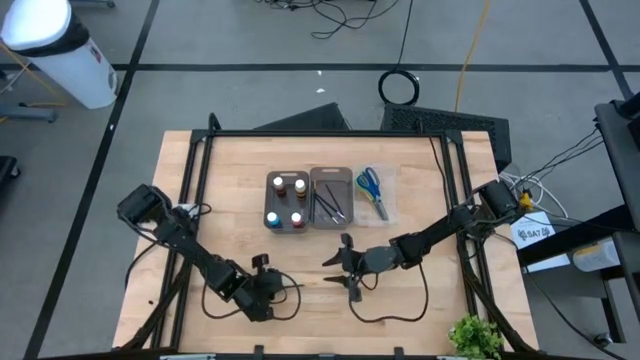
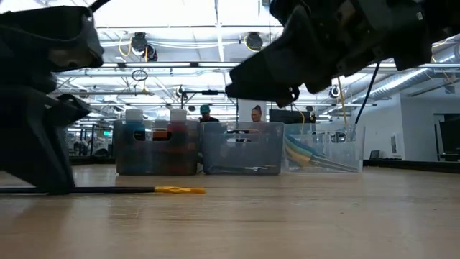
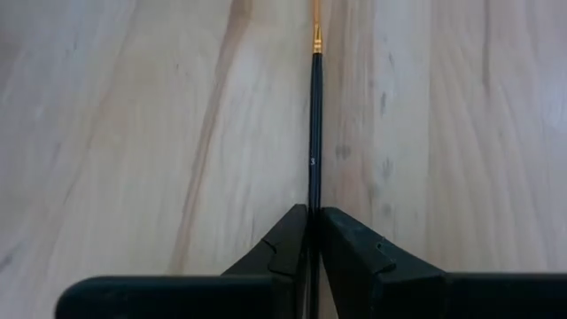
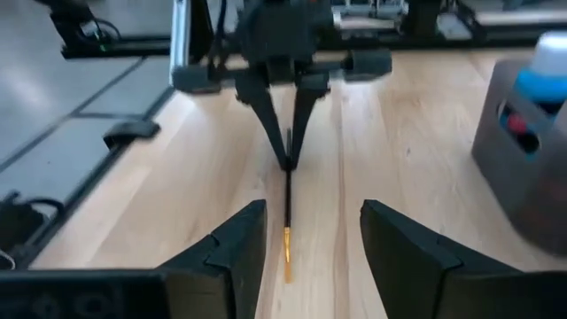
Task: Pick & Place Paint Supplies
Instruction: Put the gold paintbrush into the right black bin
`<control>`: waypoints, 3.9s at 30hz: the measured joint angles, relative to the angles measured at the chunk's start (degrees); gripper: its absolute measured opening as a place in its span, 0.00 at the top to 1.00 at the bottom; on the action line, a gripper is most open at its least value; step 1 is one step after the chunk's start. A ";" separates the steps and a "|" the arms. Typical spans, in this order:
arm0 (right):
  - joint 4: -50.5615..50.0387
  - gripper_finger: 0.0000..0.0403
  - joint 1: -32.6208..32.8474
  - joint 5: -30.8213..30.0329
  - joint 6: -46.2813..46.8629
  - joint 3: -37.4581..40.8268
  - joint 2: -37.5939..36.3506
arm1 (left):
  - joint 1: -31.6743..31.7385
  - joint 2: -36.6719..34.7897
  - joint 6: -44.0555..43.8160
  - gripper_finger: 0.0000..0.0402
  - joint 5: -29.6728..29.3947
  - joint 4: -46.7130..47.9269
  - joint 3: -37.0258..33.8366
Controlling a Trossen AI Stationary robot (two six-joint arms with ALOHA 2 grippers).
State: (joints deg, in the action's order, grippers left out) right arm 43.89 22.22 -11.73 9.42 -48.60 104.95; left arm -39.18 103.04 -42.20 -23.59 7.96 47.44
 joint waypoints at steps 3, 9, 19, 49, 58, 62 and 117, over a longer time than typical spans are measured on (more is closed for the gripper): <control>-2.33 0.58 0.34 -0.01 1.54 0.00 -0.01 | 1.07 0.13 1.17 0.88 -0.55 -2.61 0.01; -6.32 0.58 2.35 -0.41 1.48 0.00 -0.04 | 3.15 0.24 3.34 0.88 -0.53 -4.85 0.02; -15.12 0.58 3.37 -3.45 4.10 0.00 -0.04 | 8.18 1.76 8.97 0.88 -0.25 -11.52 -0.11; -16.19 0.78 1.38 -4.23 1.34 -0.04 0.70 | 11.21 5.60 11.81 0.88 2.77 -20.30 0.02; -12.16 0.62 1.03 -1.09 2.92 -0.92 10.22 | 11.19 5.60 11.85 0.88 2.78 -20.05 0.02; -14.34 0.69 0.72 -0.55 3.14 -0.92 10.21 | 11.17 5.60 11.90 0.88 2.77 -20.04 0.02; -34.78 0.91 -15.45 -24.00 24.27 -0.66 -12.84 | 1.66 -15.14 29.80 0.88 -4.99 -22.38 2.69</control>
State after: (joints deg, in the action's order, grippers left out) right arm 9.11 6.77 -35.73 33.69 -49.25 92.10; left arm -37.52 87.90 -12.40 -28.58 -14.42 50.13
